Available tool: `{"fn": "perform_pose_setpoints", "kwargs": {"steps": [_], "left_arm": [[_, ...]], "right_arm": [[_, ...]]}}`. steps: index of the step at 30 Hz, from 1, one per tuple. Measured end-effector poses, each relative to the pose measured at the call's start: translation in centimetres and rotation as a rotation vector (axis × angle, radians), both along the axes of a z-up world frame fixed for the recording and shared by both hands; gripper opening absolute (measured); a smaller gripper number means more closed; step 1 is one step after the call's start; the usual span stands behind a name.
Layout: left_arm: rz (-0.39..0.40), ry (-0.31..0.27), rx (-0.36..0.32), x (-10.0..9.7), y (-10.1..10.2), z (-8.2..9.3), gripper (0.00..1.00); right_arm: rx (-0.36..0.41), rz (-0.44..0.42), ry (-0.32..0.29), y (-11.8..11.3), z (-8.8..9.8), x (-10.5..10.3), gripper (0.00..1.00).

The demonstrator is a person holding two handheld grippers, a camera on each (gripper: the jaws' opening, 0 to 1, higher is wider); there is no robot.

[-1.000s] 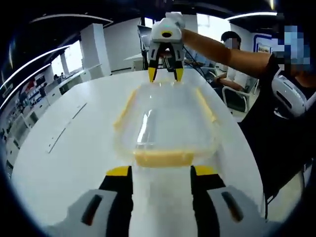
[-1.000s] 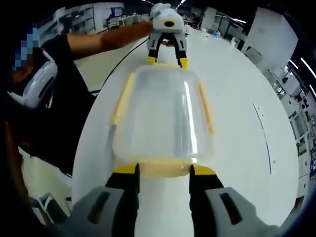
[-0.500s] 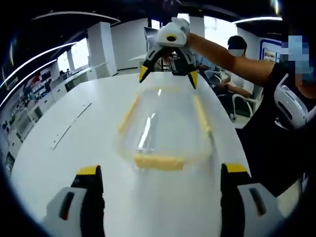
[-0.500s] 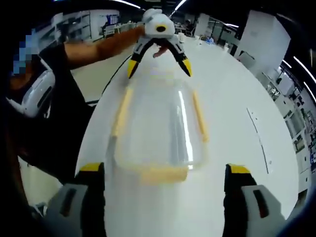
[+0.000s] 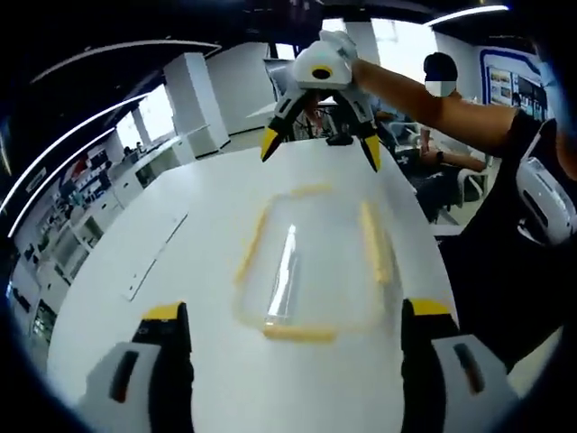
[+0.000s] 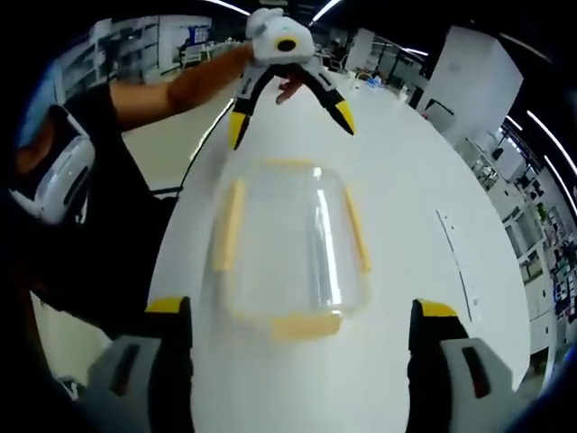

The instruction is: Snap each plastic latch of the storage box into its locked position after aligning the lid with the box until every specified latch is closed and the lid sits flush.

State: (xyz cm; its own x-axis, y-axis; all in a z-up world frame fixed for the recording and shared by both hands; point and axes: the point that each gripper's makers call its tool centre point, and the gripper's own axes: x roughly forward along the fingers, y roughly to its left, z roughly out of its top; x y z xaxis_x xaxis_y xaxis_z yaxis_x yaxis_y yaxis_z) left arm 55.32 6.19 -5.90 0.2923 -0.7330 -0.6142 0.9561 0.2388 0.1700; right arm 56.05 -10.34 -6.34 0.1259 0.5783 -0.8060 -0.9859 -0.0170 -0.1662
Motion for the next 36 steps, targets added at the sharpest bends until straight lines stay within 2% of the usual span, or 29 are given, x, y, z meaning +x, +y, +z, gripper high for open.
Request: {"fn": "perform_pose_setpoints", "kwargs": {"steps": [2,3,4,6,12,15,20,28,32,34,36], "left_arm": [[0.005,0.030,0.012,-0.1,-0.2,-0.3,1.00],[0.004,0.050,0.069,-0.2,0.0,-1.0,1.00],[0.014,0.043,0.118,0.0,0.1,-1.4,1.00],[0.009,0.064,0.184,0.0,-0.4,-1.9,1.00],[0.016,0.062,0.190,1.6,-2.8,-1.1,1.00],[-0.004,0.076,0.236,1.6,-3.3,-2.0,1.00],[-0.015,0.054,0.285,2.0,-4.0,-3.2,1.00],[-0.048,0.105,0.313,1.4,-5.2,-4.2,1.00],[-0.053,0.142,0.323,1.1,-5.7,-4.8,1.00],[-0.054,0.171,0.331,0.8,-5.7,-5.4,1.00],[-0.057,0.185,0.337,0.6,-5.8,-5.7,1.00]], "right_arm": [[0.002,0.000,-0.004,0.3,0.2,0.0,1.00],[-0.003,-0.004,-0.005,0.6,0.3,0.0,1.00],[-0.011,-0.005,-0.006,0.8,0.3,0.1,1.00],[-0.029,0.000,-0.004,1.5,0.4,0.0,1.00],[-0.077,0.017,-0.002,3.3,-0.4,0.1,1.00],[-0.096,0.016,0.009,4.0,-1.2,0.4,1.00],[-0.113,0.016,0.029,4.6,-2.6,-0.2,1.00],[-0.110,0.029,0.098,6.0,-3.9,-1.3,1.00],[-0.119,0.022,0.101,6.1,-4.4,-0.9,1.00],[-0.111,0.018,0.149,6.2,-4.6,-1.3,1.00],[-0.114,0.016,0.150,6.2,-4.9,-1.1,1.00]]}}
